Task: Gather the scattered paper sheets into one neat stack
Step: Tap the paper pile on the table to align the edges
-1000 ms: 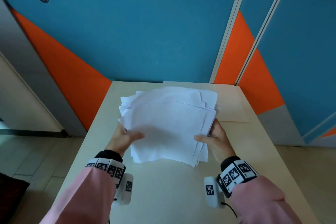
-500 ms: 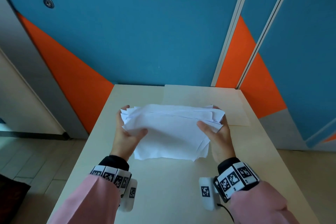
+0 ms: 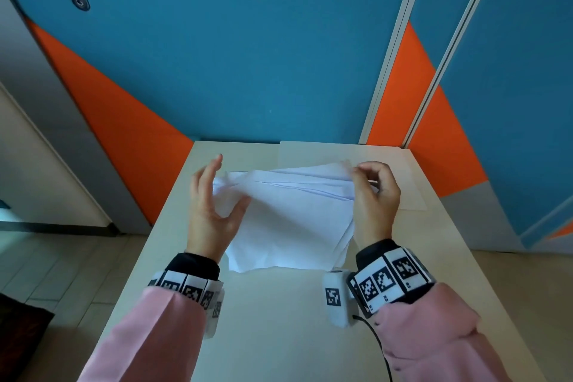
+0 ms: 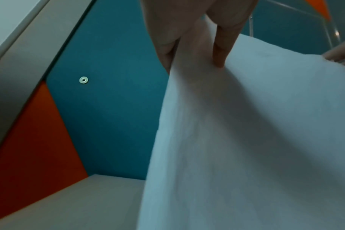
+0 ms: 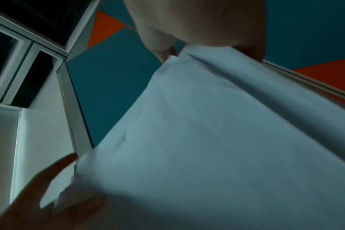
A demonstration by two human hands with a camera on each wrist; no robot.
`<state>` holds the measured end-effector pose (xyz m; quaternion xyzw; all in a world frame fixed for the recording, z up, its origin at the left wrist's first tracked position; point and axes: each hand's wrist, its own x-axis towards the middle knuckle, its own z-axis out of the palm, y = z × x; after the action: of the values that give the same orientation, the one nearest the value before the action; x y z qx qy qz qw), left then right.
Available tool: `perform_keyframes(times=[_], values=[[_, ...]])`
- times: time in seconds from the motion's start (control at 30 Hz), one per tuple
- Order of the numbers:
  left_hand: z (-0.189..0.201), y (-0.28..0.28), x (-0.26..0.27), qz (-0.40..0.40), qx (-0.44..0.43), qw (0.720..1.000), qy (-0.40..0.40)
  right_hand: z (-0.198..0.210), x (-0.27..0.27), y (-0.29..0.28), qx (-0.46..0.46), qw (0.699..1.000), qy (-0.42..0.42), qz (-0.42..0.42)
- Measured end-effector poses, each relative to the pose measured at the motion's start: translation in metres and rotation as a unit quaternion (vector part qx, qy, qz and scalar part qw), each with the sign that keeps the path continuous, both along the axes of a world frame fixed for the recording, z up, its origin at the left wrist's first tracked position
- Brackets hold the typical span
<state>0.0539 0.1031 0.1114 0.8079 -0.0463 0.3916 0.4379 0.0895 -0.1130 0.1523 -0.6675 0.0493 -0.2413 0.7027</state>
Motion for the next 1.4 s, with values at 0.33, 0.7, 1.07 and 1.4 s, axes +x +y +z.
perform_keyframes(times=[0.33,0.7,1.07,1.4], values=[[0.007,0.000,-0.004,0.014,0.136,0.991,0.011,0.001,0.002,0.012,-0.022,1.000,0.003,0.007],[0.000,0.001,-0.005,-0.003,-0.055,0.995,0.079,-0.010,-0.006,-0.012,0.025,0.992,0.030,0.122],[0.001,-0.008,0.010,-0.158,-0.346,0.897,0.226,-0.043,-0.001,-0.025,-0.026,0.970,0.120,0.210],[-0.037,0.008,0.014,-0.191,-0.366,0.867,0.280,-0.074,-0.002,-0.030,-0.030,0.943,0.214,0.252]])
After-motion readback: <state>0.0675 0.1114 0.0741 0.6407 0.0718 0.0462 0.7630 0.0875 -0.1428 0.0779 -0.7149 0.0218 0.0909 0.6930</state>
